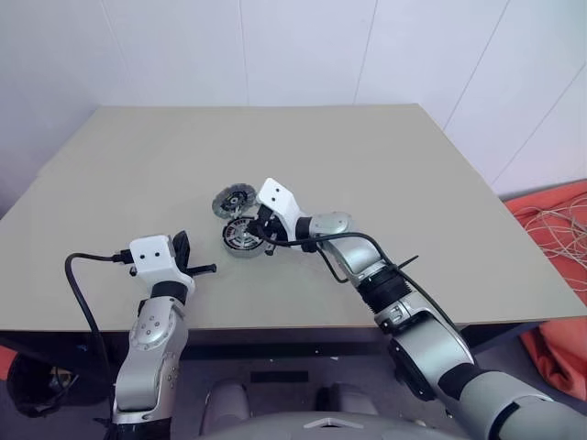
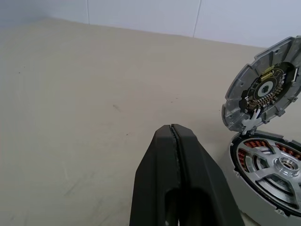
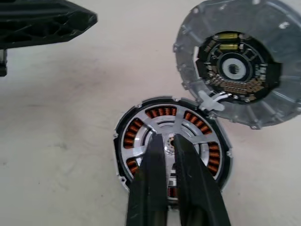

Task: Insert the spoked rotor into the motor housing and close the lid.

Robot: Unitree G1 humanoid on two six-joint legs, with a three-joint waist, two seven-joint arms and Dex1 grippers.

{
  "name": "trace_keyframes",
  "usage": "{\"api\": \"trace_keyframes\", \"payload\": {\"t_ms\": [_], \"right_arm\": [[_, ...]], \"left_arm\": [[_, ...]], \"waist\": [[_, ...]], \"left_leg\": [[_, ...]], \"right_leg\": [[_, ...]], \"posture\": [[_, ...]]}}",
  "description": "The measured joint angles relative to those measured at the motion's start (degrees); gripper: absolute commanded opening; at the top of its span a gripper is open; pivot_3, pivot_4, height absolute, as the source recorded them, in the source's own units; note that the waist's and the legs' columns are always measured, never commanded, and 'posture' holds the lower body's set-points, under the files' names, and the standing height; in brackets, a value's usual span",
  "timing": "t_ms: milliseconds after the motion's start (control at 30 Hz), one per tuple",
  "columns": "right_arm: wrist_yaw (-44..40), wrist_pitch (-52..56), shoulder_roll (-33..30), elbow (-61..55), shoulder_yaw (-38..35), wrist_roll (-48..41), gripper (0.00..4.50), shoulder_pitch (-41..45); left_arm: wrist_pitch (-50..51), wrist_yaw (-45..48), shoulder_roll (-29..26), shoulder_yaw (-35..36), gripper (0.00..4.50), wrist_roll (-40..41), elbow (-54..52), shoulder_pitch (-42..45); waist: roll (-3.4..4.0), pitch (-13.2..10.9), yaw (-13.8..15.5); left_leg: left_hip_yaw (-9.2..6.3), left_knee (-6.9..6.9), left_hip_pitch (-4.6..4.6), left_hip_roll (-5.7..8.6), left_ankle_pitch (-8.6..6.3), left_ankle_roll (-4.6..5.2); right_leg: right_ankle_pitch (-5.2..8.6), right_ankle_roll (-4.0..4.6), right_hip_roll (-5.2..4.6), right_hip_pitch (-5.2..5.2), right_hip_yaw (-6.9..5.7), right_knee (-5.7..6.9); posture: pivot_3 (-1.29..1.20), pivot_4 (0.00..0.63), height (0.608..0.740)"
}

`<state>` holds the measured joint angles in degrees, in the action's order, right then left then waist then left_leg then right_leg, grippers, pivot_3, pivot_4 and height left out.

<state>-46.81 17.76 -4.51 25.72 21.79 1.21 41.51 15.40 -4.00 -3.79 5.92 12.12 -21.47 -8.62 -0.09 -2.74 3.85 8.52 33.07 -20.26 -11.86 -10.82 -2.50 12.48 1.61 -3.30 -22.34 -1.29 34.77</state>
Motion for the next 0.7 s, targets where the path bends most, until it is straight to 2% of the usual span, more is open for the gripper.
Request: {"api": "trace_keyframes", "payload": {"t_ms": [133,500,700], "right_arm": [[-1.3,-1.4,-0.6,0.1,1.7,1.5,2.52,1.2],[-11.7,-9.6,-5.8,2.1,8.2,7.1,2.52,6.3],[-15.1,-12.5,-6.0,5.2,9.5,9.0,2.52,7.8]], "left_arm": [[0.0,0.0,0.4,0.3,0.00,-0.2,0.4,0.1],[0.0,0.0,0.8,0.6,0.00,-0.8,0.5,0.3],[-0.1,0.0,1.1,0.7,0.00,-0.8,0.9,0.7]], "waist": [[0.00,0.0,0.0],[-0.01,0.0,0.0],[-0.01,0.0,0.0]], "left_leg": [[0.00,0.00,0.00,0.00,0.00,0.00],[0.00,0.01,-0.07,-0.01,0.00,0.01],[0.00,0.01,-0.12,-0.02,0.00,0.01]], "right_leg": [[0.00,0.00,0.00,0.00,0.00,0.00],[-0.06,0.11,0.00,-0.05,0.00,0.00],[-0.10,0.18,0.00,-0.09,-0.01,0.00]], "posture": [[0.00,0.000,0.740],[0.00,0.000,0.740],[0.00,0.000,0.740]]}}
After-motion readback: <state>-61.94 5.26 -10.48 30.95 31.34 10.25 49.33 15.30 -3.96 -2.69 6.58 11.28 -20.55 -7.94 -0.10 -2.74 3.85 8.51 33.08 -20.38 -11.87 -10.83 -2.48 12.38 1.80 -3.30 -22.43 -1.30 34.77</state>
